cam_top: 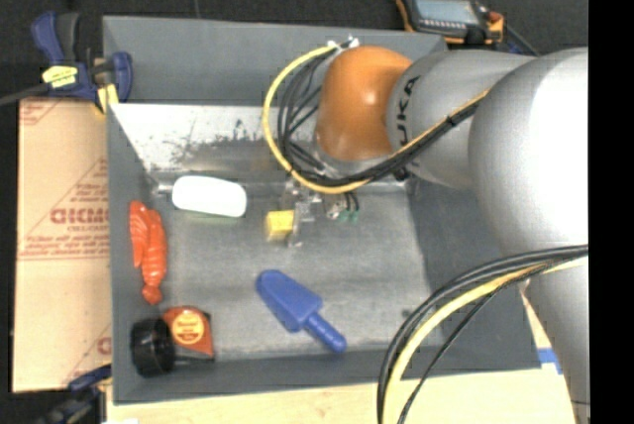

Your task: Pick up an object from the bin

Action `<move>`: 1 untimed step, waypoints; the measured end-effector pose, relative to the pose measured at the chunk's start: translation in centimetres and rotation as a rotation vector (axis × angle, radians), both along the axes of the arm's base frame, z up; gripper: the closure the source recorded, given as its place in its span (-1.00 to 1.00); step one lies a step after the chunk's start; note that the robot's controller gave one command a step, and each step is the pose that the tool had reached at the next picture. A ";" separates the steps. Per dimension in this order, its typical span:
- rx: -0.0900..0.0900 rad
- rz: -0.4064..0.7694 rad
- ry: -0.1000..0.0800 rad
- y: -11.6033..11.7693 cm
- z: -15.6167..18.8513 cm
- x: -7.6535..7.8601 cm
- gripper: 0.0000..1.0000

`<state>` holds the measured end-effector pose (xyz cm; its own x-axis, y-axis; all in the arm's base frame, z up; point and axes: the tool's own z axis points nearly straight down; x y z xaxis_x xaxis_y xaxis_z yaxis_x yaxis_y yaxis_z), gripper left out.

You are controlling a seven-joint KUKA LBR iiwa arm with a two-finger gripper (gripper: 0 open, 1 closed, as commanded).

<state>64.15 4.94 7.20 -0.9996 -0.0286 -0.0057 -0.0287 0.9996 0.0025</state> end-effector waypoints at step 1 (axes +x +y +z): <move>0.000 0.000 0.000 0.0 0.0 0.0 1.00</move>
Offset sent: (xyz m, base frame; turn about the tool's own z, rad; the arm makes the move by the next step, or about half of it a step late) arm 0.0000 0.0002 0.0227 0.0000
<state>64.15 4.93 7.20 -0.9996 -0.0284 -0.0057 -0.0285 0.9996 0.0026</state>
